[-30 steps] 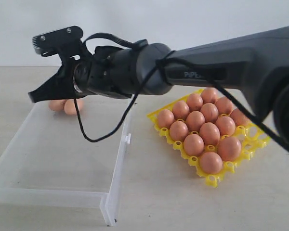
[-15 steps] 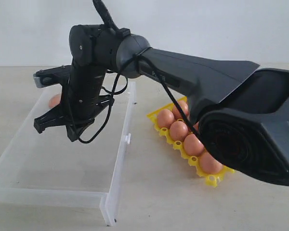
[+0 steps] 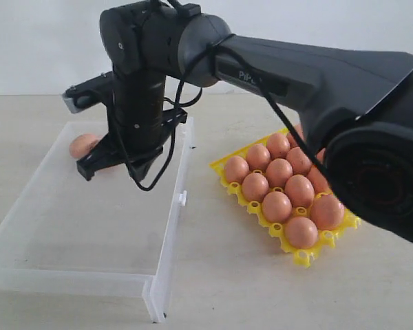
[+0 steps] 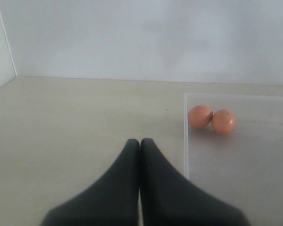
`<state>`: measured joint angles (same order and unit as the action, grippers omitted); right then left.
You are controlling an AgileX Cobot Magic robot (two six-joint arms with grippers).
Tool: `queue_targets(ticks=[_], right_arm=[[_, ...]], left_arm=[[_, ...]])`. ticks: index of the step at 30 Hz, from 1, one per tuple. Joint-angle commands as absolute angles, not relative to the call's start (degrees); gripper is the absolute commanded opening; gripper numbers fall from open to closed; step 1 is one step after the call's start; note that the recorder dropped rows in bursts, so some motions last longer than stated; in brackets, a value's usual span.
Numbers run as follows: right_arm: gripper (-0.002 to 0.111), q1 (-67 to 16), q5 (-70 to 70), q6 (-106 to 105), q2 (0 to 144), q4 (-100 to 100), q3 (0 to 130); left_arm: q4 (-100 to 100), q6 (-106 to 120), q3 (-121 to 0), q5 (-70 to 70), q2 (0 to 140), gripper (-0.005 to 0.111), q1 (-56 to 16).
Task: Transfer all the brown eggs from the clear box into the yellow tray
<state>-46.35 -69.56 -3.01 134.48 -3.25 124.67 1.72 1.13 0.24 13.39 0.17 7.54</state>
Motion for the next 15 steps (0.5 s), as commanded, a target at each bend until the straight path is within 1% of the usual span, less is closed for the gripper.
queue_targets(ticks=[1, 8, 15], right_arm=[[0.0, -46.28, -69.96, -6.13, 129.94, 0.0, 116.76], [0.0, -46.28, -69.96, -7.39, 129.19, 2.38, 110.09], [0.0, -46.28, -69.96, -3.38, 126.46, 9.74, 108.65]], left_arm=[[2.03, 1.16, 0.0, 13.32, 0.0, -0.004, 7.36], [2.03, 1.16, 0.0, 13.32, 0.0, -0.004, 7.36], [2.03, 1.16, 0.0, 13.32, 0.0, -0.004, 7.36]])
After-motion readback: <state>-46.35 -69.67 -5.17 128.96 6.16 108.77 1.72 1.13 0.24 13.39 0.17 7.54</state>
